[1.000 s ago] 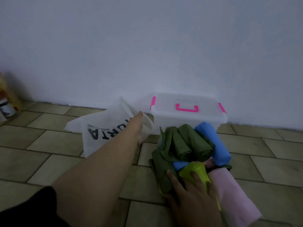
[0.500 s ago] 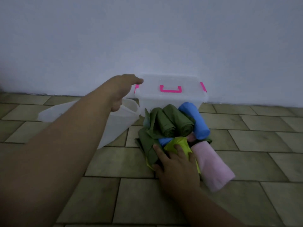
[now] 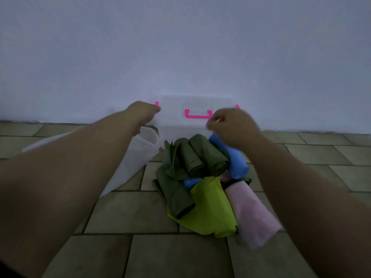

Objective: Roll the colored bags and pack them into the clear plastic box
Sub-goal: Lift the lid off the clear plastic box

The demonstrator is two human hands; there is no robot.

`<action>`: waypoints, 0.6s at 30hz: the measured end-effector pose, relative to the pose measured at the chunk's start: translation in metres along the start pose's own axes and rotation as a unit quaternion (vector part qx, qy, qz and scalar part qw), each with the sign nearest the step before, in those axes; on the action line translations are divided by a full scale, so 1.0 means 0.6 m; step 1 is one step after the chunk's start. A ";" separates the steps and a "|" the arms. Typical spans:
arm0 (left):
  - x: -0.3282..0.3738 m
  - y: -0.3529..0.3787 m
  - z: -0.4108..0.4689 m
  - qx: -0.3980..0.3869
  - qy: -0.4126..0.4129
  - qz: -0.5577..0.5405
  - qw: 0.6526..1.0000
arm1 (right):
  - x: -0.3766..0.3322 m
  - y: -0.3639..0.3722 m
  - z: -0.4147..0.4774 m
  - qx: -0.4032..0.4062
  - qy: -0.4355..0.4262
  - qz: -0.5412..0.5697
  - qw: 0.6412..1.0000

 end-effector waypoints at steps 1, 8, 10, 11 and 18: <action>-0.002 0.012 0.003 0.004 -0.003 -0.012 1.000 | 0.020 -0.008 0.035 0.047 0.025 0.000 0.999; -0.006 0.062 0.045 0.060 -0.009 -0.033 0.998 | 0.152 0.043 0.155 0.057 0.216 -0.024 0.974; -0.008 0.068 0.058 0.071 -0.020 -0.027 0.997 | 0.158 0.064 0.163 0.067 0.240 0.022 0.968; -0.009 0.071 0.062 0.078 -0.021 -0.023 0.996 | 0.157 0.070 0.165 0.077 0.248 0.041 0.965; -0.017 0.080 0.065 0.114 -0.077 -0.126 0.982 | 0.164 0.078 0.162 0.131 0.253 0.080 0.955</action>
Point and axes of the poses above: each hand's wrist, its own z-axis towards the middle knuckle, its own y-axis out of the palm, x = y × z, the point moved 2 cm from there along z, towards the middle knuckle, and after that the axes turned 10 degrees about x, right-handed, at the moved point
